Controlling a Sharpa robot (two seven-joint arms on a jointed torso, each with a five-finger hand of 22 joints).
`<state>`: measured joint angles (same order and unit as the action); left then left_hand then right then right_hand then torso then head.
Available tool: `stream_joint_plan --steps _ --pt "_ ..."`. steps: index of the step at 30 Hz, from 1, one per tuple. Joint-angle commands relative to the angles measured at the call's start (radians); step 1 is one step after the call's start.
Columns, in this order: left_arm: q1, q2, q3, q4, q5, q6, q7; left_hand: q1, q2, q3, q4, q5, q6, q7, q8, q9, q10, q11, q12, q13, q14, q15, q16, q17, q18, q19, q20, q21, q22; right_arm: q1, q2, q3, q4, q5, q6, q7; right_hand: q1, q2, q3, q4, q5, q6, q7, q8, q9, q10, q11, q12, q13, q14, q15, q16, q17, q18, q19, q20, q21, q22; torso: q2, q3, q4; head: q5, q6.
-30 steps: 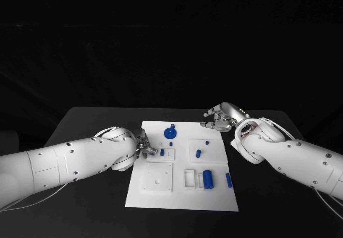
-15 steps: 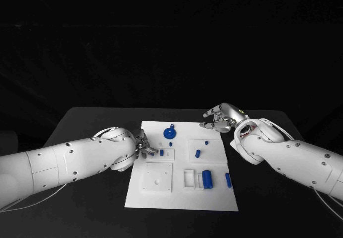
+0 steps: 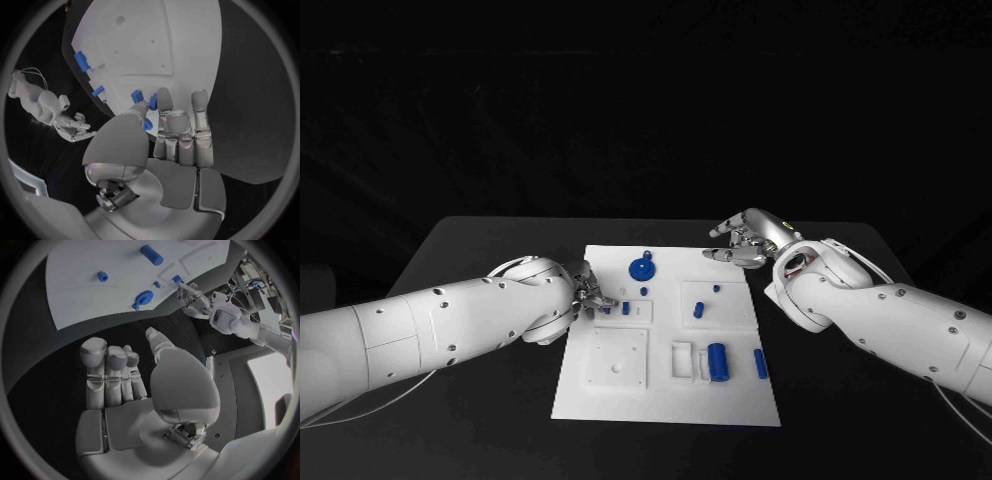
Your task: Assemble the parts on the task board
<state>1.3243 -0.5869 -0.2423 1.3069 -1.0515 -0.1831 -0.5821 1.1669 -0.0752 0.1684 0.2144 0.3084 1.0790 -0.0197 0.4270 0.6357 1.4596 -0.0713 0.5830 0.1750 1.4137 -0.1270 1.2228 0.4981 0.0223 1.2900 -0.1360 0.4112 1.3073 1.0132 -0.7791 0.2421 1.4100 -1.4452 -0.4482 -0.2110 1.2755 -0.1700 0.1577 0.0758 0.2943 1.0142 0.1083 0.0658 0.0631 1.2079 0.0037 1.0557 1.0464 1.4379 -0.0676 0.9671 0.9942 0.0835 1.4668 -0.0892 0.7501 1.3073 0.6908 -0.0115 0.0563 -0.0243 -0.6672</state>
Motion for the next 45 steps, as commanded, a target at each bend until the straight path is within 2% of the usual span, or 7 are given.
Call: stream_joint_plan --steps 1,6,9,11,18,27,45 --pt "0.0 0.003 0.001 0.0 0.008 0.018 0.014 0.001 -0.015 0.0 0.012 -0.009 -0.001 0.003 0.003 -0.002 0.057 0.001 -0.004 0.001 -0.001 -0.007 -0.007 -0.001 -0.009 0.0 -0.008 -0.004 0.018 -0.001 0.0 0.0 0.001 -0.003 0.009 0.006 -0.01 0.002 -0.002 0.006 0.007 -0.005 0.001 -0.004 -0.001 -0.005 0.0 -0.004 -0.002 0.004 0.0 -0.002 0.001 0.016 0.051 0.003 -0.004 0.091 0.0 -0.0001 0.0001 0.0 -0.001" --pt "0.0 0.004 0.001 -0.001 0.01 0.021 0.015 -0.001 -0.027 0.001 0.023 -0.017 -0.001 0.004 0.005 -0.003 0.057 0.001 -0.006 0.0 -0.002 -0.007 -0.008 -0.001 -0.01 -0.001 -0.008 -0.006 0.018 -0.001 -0.001 0.0 0.001 -0.003 0.009 0.006 -0.01 0.002 -0.002 0.006 0.007 -0.005 0.001 -0.004 -0.001 -0.005 0.0 -0.004 -0.002 0.004 0.0 -0.002 0.001 0.016 0.051 0.003 -0.004 0.091 0.0 0.0003 -0.0005 -0.001 -0.001" --pt "0.0 0.004 0.001 -0.001 0.011 0.023 0.016 -0.004 -0.036 0.004 0.035 -0.032 0.0 0.004 0.007 -0.003 0.057 0.002 -0.006 0.0 -0.001 -0.007 -0.008 -0.001 -0.011 0.0 -0.009 -0.007 0.018 -0.001 -0.001 0.0 0.001 -0.003 0.01 0.006 -0.01 0.002 -0.002 0.006 0.007 -0.005 0.001 -0.004 -0.001 -0.005 0.0 -0.004 -0.002 0.004 0.0 -0.002 0.001 0.016 0.051 0.003 -0.004 0.091 0.0 0.0002 -0.0001 -0.002 -0.002" --pt "0.0 0.005 0.001 -0.001 0.012 0.022 0.017 -0.007 -0.036 0.004 0.038 -0.087 0.001 0.005 0.009 -0.002 0.057 0.002 -0.006 0.001 -0.002 -0.007 -0.008 -0.001 -0.011 0.0 -0.009 -0.007 0.018 -0.001 0.0 0.0 0.0 -0.003 0.01 0.006 -0.01 0.002 -0.002 0.006 0.007 -0.005 0.001 -0.004 -0.001 -0.005 0.0 -0.004 -0.002 0.004 0.0 -0.002 0.001 0.016 0.051 0.003 -0.004 0.091 0.0 0.0002 0.0002 -0.002 -0.002" --pt "0.0 0.005 0.001 -0.001 0.014 0.018 0.019 -0.023 -0.057 0.01 0.062 -0.12 0.004 0.007 0.012 -0.002 0.057 0.003 -0.005 0.001 -0.001 -0.007 -0.008 -0.001 -0.01 0.001 -0.009 -0.009 0.018 -0.003 0.001 0.0 -0.001 -0.002 0.01 0.007 -0.011 0.002 -0.003 0.007 0.007 -0.007 0.001 -0.004 -0.001 -0.005 0.0 -0.003 -0.002 0.004 0.0 -0.004 0.001 0.016 0.051 0.003 -0.005 0.091 0.0 0.0001 -0.0004 -0.002 -0.003" --pt "0.0 0.003 0.001 -0.002 0.016 0.009 0.016 -0.05 -0.072 0.015 0.071 -0.125 0.001 0.009 0.012 -0.003 0.056 0.004 -0.006 0.002 -0.001 -0.007 -0.009 -0.001 -0.011 0.002 -0.01 -0.009 0.018 -0.005 -0.001 0.0 -0.001 -0.002 0.006 0.007 -0.011 0.002 -0.003 0.007 0.007 -0.007 0.001 -0.004 -0.001 -0.005 0.0 -0.003 -0.002 0.004 0.0 -0.004 0.001 0.016 0.051 0.003 -0.005 0.091 0.0 -0.0005 -0.0005 -0.003 -0.001" --pt "0.0 -0.003 0.001 -0.009 0.013 0.018 0.002 -0.052 -0.072 0.017 0.07 -0.125 0.001 0.009 0.013 -0.004 0.056 0.004 -0.008 0.001 -0.002 -0.008 -0.01 -0.002 -0.013 0.003 -0.012 -0.01 0.018 -0.005 -0.004 0.0 -0.001 0.001 0.002 0.007 -0.012 0.001 -0.005 0.007 0.007 -0.018 0.002 -0.005 -0.002 -0.01 0.001 -0.009 -0.007 0.002 0.0 -0.009 -0.003 0.017 0.05 0.004 -0.014 0.089 0.0 -0.0003 -0.0003 -0.004 -0.005"
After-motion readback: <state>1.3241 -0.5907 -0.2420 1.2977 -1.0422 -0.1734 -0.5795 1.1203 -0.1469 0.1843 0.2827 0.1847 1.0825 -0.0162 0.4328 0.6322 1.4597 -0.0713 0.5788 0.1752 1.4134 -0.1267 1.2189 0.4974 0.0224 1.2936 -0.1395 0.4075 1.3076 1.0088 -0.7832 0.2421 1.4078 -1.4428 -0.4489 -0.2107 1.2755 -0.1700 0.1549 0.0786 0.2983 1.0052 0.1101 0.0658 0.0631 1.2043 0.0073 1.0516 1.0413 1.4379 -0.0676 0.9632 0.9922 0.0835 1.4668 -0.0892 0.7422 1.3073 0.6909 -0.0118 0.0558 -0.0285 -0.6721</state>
